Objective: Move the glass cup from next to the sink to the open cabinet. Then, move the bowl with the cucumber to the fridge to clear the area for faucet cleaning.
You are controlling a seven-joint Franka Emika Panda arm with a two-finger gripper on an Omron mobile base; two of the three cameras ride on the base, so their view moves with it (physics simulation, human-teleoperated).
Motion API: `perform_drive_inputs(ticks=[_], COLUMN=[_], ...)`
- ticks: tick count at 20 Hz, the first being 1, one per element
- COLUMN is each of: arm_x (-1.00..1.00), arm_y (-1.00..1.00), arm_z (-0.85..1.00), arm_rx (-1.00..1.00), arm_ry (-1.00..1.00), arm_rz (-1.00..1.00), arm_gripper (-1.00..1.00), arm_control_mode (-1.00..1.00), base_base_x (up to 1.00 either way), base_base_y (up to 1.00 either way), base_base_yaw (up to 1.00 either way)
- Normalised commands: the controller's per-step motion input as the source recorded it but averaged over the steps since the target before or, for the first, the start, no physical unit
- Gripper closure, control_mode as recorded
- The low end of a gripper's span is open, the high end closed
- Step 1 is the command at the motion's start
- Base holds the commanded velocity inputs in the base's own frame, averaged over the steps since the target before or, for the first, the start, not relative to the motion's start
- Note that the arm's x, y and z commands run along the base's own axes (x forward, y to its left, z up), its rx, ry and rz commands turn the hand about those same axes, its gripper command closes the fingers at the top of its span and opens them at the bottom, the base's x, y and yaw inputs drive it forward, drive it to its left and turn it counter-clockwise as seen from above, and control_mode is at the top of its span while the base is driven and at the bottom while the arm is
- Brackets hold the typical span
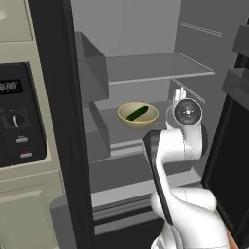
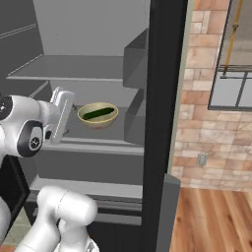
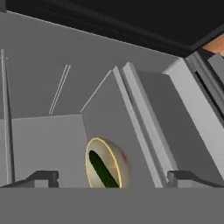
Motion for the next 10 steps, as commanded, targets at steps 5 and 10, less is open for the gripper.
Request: perform_drive_inputs(ticks=[5,10], arm_x=[-0.2,0.0], arm_y=[0.0,0.0], arm_z=[0.0,0.0], arm_rx=[0.01,0.0], arm_ry=[0.0,0.0], arm_rz=[-0.06,0.0], arm_gripper=[-1.0,-1.0], arm_control_mode=[1.0,1.0], base_base_x=[-0.8,-1.0], base_base_y=[0.28,0.45], base_base_yaw=[-0.47,-0.82])
